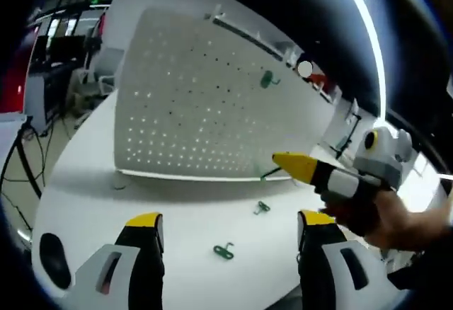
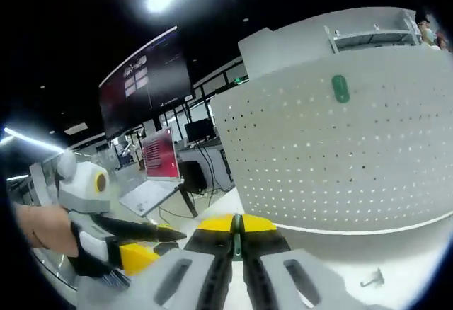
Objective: Insert the hook assembly into the mounting plate slot until the hook locks in place.
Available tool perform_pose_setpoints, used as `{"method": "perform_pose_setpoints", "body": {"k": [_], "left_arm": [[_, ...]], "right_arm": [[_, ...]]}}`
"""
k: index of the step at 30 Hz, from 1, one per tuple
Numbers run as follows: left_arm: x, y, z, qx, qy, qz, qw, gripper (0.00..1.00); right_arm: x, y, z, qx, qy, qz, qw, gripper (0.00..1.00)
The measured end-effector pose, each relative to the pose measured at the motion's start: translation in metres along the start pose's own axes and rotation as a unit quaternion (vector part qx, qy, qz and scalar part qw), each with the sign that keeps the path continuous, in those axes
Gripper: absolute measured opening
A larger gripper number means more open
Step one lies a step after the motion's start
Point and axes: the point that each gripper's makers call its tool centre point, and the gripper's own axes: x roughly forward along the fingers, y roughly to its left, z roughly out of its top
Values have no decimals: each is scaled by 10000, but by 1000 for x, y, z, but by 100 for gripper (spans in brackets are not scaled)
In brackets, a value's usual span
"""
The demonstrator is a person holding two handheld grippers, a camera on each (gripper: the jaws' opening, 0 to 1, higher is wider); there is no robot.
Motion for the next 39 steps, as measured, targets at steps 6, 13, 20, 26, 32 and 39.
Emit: {"method": "perform_pose_setpoints", "body": {"k": [6,13,20,26,32,39], "left_arm": [[7,-13,1,-16,26,-257,9997,60],[10,-19,3,-269,26,-488,9984,43],[9,-27,2,-597,54,-759,9953,19],[5,-29,5,-772,-8,-839,9935,9],[2,-31,6,-928,-19,-921,9914,5],[-1,-32,5,-1476,-93,-1120,9827,3]], "right_arm": [[-3,16,5,89,-234,221,9994,0],[-2,29,5,156,-350,387,9985,0],[0,41,7,85,-487,449,9978,0],[-1,49,8,41,-534,511,9973,0],[-3,53,8,-15,-553,559,9969,0],[-6,57,9,-128,-567,597,9965,0]]}}
